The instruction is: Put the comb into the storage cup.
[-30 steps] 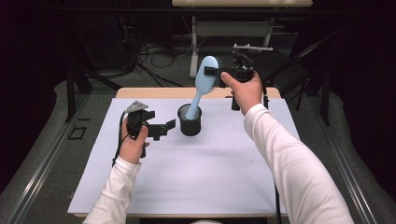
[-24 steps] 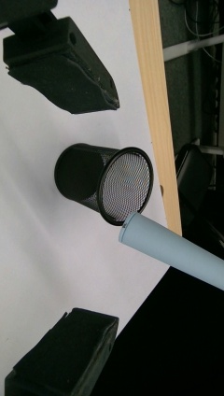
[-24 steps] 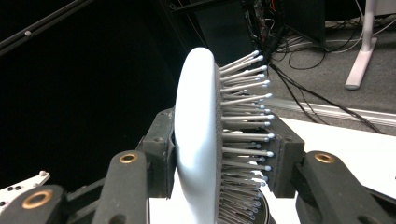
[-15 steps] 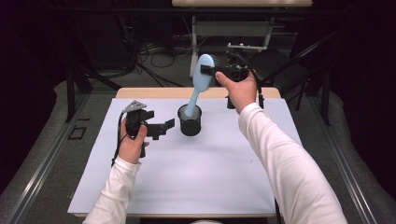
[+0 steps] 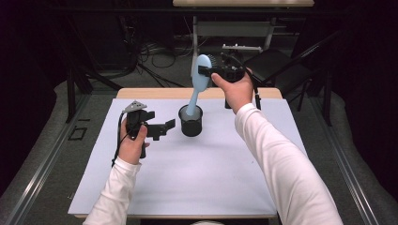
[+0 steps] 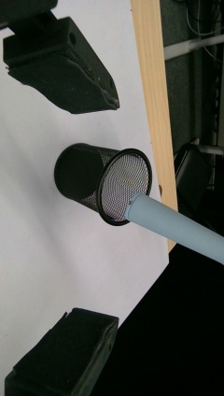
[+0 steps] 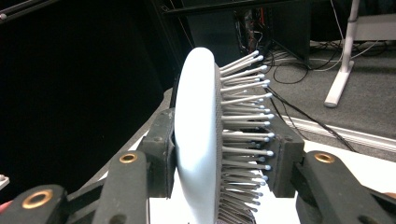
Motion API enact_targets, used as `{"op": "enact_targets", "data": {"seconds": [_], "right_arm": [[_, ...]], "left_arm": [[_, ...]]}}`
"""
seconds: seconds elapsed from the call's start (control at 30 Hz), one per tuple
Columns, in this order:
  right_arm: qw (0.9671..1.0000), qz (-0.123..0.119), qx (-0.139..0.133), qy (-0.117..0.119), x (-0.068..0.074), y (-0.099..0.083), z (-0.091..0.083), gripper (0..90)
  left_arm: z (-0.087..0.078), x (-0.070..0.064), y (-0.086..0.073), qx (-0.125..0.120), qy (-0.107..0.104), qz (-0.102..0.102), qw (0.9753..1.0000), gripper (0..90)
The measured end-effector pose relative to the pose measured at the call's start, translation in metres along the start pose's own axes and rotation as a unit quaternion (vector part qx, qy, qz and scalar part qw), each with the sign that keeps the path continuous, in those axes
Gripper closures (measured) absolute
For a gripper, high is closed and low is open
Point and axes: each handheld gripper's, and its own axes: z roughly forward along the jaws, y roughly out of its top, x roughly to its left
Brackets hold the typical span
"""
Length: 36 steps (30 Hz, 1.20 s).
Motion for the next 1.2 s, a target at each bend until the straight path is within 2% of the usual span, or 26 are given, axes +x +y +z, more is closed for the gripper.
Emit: {"op": "enact_targets", "data": {"seconds": [0.8, 1.2], "right_arm": [[0.9994, -0.028, -0.006, -0.018, 0.002, -0.005, 0.01, 52.5], [0.9984, -0.051, -0.007, -0.024, 0.008, -0.012, 0.019, 52.5]], "left_arm": [[0.001, 0.002, -0.001, 0.003, 0.0, -0.002, 1.0, 0.6], [0.001, 0.003, -0.001, 0.003, 0.001, -0.003, 1.0, 0.6]]}}
